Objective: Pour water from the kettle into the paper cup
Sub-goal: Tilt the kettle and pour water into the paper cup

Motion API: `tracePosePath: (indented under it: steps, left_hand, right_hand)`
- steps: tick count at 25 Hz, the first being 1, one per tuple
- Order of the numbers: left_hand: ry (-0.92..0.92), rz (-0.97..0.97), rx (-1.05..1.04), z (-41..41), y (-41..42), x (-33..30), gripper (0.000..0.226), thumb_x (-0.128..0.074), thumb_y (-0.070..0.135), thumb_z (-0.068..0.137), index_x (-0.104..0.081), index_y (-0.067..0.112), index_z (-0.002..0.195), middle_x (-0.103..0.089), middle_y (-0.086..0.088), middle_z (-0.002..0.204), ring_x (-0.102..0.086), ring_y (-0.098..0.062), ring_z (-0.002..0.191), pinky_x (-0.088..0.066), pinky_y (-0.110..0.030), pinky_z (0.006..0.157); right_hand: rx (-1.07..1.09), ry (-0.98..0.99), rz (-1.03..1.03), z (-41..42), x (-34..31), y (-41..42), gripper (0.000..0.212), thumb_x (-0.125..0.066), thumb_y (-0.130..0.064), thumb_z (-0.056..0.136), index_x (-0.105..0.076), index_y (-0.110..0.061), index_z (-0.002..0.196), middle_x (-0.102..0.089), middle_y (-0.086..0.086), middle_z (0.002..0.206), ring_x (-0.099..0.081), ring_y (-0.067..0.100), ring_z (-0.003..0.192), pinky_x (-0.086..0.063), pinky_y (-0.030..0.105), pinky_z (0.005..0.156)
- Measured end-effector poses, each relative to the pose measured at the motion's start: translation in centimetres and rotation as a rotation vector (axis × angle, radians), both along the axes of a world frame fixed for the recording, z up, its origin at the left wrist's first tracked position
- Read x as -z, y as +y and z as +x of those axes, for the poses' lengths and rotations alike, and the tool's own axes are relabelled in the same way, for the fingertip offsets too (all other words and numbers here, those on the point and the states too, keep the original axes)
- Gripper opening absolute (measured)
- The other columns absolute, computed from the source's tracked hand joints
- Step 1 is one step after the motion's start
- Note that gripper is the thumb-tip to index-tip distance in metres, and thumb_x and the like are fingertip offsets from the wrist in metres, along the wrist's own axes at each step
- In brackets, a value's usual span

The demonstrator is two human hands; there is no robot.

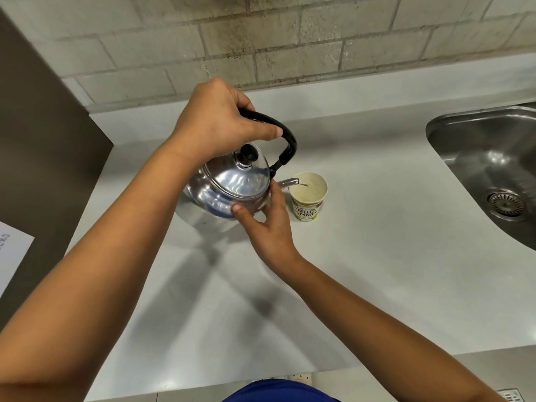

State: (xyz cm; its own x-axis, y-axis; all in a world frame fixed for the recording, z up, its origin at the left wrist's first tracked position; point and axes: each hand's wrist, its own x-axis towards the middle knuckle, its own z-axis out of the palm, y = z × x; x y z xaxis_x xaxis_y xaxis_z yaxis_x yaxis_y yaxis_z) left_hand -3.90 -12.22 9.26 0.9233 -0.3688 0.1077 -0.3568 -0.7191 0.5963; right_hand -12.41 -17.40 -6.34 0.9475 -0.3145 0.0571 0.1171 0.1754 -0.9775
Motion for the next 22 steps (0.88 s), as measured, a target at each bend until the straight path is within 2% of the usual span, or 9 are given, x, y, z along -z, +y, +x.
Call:
tracePosePath:
  steps: [9, 18, 22]
  left_hand:
    - [-0.022, 0.015, 0.019, 0.11, -0.18, -0.31, 0.026, -0.082, 0.045, 0.058, -0.064, 0.026, 0.056, -0.057, 0.005, 0.052, -0.050, -0.007, 0.047, -0.042, -0.022, 0.049]
    - [-0.028, 0.034, 0.020, 0.00, -0.36, -0.30, 0.027, -0.082, 0.046, 0.057, -0.065, 0.026, 0.057, -0.055, 0.007, 0.051, -0.048, -0.005, 0.044, -0.037, -0.019, 0.044]
    - [-0.024, 0.034, 0.020, 0.11, -0.35, -0.41, 0.027, -0.082, 0.048, 0.056, -0.064, 0.026, 0.057, -0.056, 0.007, 0.052, -0.049, -0.006, 0.045, -0.040, -0.019, 0.044]
  right_hand:
    - [-0.005, -0.013, 0.044, 0.37, -0.15, 0.17, 0.069, -0.068, -0.007, 0.081, -0.032, -0.011, 0.139, -0.043, 0.013, 0.141, -0.047, 0.026, 0.127, -0.043, -0.003, 0.072]
    - [-0.009, -0.037, 0.073, 0.29, -0.07, 0.37, 0.067, -0.067, -0.006, 0.082, -0.032, -0.011, 0.139, -0.044, 0.014, 0.140, -0.048, 0.027, 0.127, -0.044, -0.001, 0.073]
    - [-0.005, -0.051, 0.080, 0.35, -0.24, 0.46, 0.066, -0.067, -0.005, 0.082, -0.033, -0.010, 0.138, -0.044, 0.015, 0.140, -0.048, 0.027, 0.127, -0.045, 0.000, 0.075]
